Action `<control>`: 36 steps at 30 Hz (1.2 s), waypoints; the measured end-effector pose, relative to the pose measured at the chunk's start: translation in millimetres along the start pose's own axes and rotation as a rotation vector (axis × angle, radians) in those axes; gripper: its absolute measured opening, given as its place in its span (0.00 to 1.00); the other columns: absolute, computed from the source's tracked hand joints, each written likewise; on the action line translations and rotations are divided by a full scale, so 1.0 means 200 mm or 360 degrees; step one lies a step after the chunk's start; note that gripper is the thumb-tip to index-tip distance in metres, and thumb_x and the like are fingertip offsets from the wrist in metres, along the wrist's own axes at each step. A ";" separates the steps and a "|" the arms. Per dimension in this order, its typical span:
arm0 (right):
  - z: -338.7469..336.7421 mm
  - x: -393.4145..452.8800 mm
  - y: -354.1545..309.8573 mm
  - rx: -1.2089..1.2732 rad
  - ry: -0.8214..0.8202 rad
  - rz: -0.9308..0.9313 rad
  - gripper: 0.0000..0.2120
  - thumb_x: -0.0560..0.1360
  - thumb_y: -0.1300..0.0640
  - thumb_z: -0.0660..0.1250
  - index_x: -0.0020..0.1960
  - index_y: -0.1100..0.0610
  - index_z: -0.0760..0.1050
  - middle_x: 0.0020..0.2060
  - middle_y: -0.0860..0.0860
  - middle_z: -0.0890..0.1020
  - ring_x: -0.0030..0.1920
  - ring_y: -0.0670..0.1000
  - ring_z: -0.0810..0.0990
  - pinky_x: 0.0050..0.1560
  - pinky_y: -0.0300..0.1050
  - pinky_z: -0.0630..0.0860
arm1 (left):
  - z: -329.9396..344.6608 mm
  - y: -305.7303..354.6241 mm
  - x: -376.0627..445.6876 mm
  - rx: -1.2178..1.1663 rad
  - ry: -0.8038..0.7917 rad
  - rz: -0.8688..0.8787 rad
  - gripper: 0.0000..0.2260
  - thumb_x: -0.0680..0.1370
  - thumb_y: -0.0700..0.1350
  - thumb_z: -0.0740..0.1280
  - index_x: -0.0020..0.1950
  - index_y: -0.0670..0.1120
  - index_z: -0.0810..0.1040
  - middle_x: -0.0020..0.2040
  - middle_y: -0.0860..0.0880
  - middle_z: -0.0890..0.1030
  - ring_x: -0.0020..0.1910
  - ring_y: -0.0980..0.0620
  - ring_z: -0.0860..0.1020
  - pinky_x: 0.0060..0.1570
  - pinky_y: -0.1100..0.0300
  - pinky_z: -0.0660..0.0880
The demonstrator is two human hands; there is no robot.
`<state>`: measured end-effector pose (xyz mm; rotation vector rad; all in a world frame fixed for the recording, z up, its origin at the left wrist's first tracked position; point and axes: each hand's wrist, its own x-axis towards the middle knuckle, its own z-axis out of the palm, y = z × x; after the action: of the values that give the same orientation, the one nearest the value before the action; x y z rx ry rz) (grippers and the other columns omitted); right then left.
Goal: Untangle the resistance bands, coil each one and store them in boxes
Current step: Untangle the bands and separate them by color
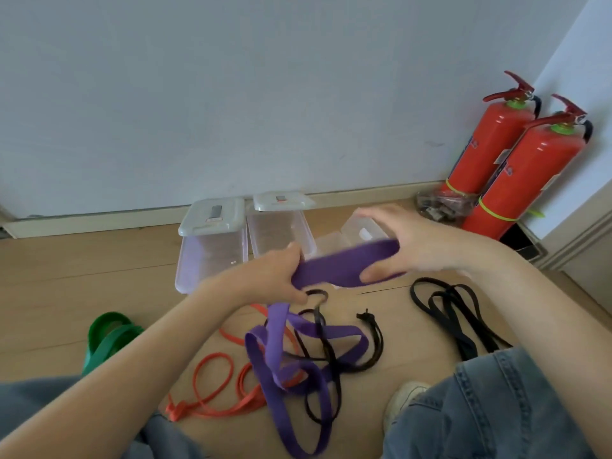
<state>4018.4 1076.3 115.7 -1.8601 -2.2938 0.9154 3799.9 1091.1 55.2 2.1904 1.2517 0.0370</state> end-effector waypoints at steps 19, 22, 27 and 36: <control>0.15 0.00 -0.19 0.0871 0.0454 -0.0473 0.06 0.71 0.69 0.62 0.43 0.62 0.76 0.33 0.53 0.76 0.35 0.47 0.73 0.39 0.40 0.69 | 0.18 0.01 0.04 -0.1508 0.0192 0.0236 0.19 0.62 0.55 0.69 0.48 0.47 0.78 0.45 0.51 0.83 0.46 0.56 0.81 0.50 0.63 0.77; 0.11 0.00 -0.16 0.0979 0.0498 -0.0453 0.11 0.71 0.70 0.61 0.41 0.56 0.77 0.34 0.48 0.78 0.37 0.46 0.76 0.42 0.39 0.70 | 0.19 -0.03 0.04 -0.1339 0.0069 0.0345 0.11 0.66 0.47 0.72 0.47 0.50 0.77 0.42 0.55 0.83 0.45 0.57 0.81 0.49 0.62 0.77; 0.05 0.02 -0.11 0.1525 0.0742 -0.0424 0.14 0.75 0.69 0.57 0.39 0.54 0.76 0.30 0.45 0.77 0.32 0.42 0.74 0.34 0.31 0.71 | 0.29 -0.11 0.04 -0.0951 0.0052 0.0346 0.09 0.67 0.40 0.71 0.43 0.50 0.74 0.37 0.57 0.81 0.39 0.59 0.80 0.44 0.62 0.77; 0.00 0.06 -0.02 0.1231 0.0964 -0.0173 0.06 0.76 0.64 0.61 0.43 0.59 0.75 0.34 0.51 0.77 0.35 0.45 0.77 0.41 0.37 0.72 | 0.09 -0.22 0.00 -0.0881 0.0358 -0.0051 0.16 0.69 0.48 0.75 0.48 0.51 0.70 0.40 0.51 0.79 0.38 0.55 0.77 0.42 0.61 0.76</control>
<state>4012.1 1086.3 113.3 -1.3871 -1.3862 0.8791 3771.3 1099.0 17.0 1.7153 1.2151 0.5626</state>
